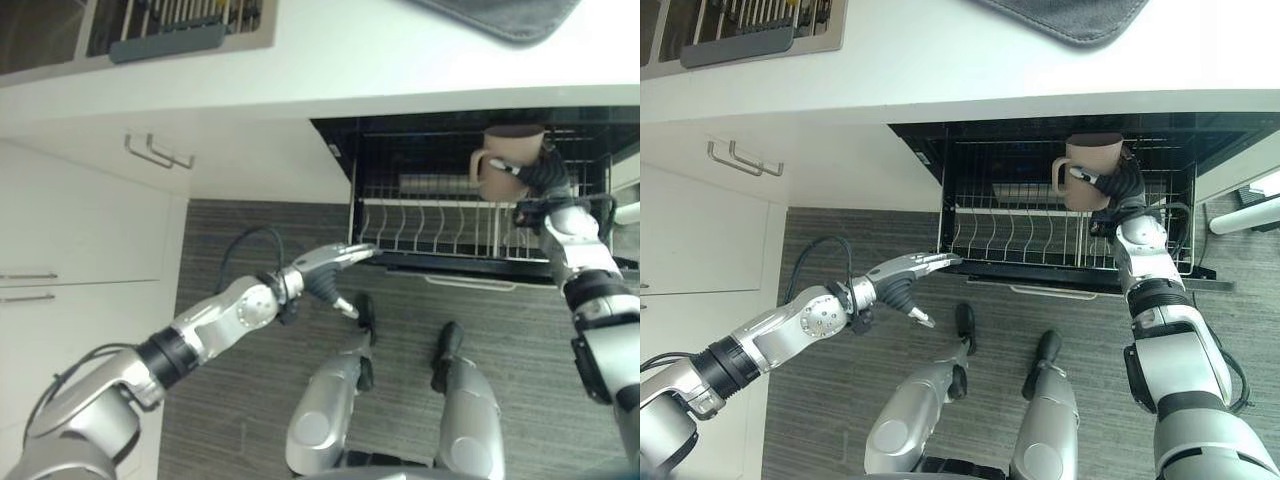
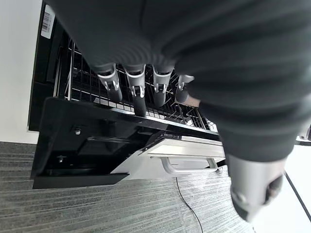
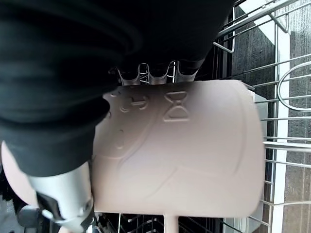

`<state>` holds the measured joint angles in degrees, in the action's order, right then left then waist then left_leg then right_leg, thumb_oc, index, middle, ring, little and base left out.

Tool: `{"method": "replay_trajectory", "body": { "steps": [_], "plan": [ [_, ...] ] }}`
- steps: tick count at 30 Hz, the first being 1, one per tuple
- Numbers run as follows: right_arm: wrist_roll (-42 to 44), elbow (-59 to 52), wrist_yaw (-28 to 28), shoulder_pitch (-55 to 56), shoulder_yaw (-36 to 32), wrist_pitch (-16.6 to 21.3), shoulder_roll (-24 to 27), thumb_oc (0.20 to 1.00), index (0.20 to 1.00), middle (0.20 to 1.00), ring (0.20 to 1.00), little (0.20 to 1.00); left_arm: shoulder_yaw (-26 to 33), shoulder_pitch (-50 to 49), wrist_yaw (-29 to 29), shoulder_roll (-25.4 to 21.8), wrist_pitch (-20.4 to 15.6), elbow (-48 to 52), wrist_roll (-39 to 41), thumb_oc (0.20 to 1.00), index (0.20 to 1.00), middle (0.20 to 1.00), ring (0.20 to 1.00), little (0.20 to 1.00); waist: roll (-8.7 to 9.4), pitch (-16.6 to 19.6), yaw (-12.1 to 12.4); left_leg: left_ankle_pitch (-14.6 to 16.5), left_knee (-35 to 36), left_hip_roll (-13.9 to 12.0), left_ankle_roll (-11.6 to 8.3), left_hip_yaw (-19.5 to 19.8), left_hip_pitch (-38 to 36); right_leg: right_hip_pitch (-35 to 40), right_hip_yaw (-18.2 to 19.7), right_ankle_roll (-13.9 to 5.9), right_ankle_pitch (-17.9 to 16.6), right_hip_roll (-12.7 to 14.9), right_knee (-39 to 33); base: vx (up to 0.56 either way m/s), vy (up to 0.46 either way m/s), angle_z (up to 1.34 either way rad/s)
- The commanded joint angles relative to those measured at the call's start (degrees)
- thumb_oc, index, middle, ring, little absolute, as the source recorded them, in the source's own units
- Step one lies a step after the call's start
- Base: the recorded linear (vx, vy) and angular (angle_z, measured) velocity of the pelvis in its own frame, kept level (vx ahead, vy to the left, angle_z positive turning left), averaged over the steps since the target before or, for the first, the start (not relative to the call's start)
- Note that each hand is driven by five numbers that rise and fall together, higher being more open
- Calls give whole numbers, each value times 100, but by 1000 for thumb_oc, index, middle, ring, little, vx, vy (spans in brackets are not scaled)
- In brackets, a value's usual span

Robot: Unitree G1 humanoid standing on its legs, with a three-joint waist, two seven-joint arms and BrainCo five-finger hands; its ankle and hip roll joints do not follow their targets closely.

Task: Place the dishes in the dishwasher.

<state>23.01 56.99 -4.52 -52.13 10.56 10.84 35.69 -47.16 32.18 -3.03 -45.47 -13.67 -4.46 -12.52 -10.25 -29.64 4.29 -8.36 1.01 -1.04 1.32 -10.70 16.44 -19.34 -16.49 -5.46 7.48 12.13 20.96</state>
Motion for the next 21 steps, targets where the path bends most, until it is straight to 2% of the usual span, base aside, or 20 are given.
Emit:
{"method": "replay_trajectory", "body": {
  "steps": [1, 8, 10, 12, 14, 21],
  "plan": [
    [-131, 12, -304, -672, 63, 294, 409, 200, 200, 200, 200, 200, -355, -131, -99, 53, 80, -91, -287, 1000, 1000, 1000, 1000, 1000, 101, -16, 27, 804, -619, -311, -535, -14, 129, -104, 354, -424, -806, 70, -1141, 0, 0, 0],
    [-104, 75, -685, -925, 177, 328, 509, 200, 200, 200, 200, 200, -403, -153, 6, -3, 58, -97, -304, 1000, 1000, 1000, 1000, 1000, 60, -16, 42, 786, -649, -319, -555, -48, 290, -295, 363, -417, -806, 70, -1084, -8, 3, 0],
    [-194, 67, -1088, -901, 103, 439, 529, 200, 200, 200, 200, 200, -403, -209, 68, 31, 52, -90, -331, 1000, 1000, 1000, 1000, 1000, 38, -16, 27, 789, -662, -325, -559, -81, 323, -346, 366, -419, -798, 74, -1060, -15, 47, -3],
    [-209, 62, -1171, -890, 78, 437, 532, 200, 200, 200, 200, 200, -407, -225, 87, 44, 58, -87, -345, 1000, 1000, 1000, 1000, 1000, 36, -16, 23, 790, -663, -326, -560, -92, 320, -351, 370, -420, -797, 75, -1055, -8, 32, -6],
    [-179, 113, -1513, -852, -44, 523, 564, 200, 200, 200, 200, 200, -430, -259, 176, 89, 65, -96, -366, 1000, 1000, 1000, 1000, 1000, 22, -16, 8, 791, -670, -333, -560, -130, 320, -370, 374, -426, -799, 80, -1039, -15, 40, -9],
    [-167, 195, -1647, -807, -140, 398, 622, 200, 200, 200, 200, 200, -474, -294, 325, 101, 84, -101, -397, 1000, 1000, 1000, 1000, 1000, 2, -16, -8, 787, -685, -362, -565, -206, 343, -426, 365, -439, -817, 110, -1021, -14, 9, -2]
  ]
}}
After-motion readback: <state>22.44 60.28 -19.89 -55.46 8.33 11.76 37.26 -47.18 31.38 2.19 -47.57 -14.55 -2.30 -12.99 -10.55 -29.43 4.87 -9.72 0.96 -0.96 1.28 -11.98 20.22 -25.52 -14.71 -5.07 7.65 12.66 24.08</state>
